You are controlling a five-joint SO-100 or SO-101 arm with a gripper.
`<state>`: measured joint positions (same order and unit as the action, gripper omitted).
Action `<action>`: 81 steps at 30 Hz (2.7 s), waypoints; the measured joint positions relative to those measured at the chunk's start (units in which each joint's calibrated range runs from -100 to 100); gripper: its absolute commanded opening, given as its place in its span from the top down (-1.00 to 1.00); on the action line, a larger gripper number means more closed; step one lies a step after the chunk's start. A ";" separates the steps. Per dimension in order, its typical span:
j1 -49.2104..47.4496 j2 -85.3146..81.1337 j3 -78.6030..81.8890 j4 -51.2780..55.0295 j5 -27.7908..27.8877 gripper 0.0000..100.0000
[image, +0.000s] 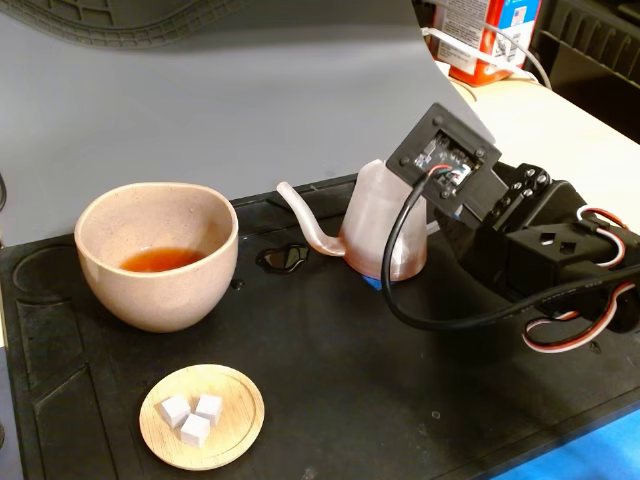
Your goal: Pick up a kettle and pour liquid into a cup.
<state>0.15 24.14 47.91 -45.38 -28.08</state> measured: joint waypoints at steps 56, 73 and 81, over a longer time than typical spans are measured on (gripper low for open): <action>-0.30 -108.48 51.80 50.50 -20.59 0.99; -0.68 -122.17 51.90 103.89 -25.30 0.99; -0.68 -122.52 51.90 115.80 -25.30 0.99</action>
<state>-0.53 -98.37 99.81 70.42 -53.38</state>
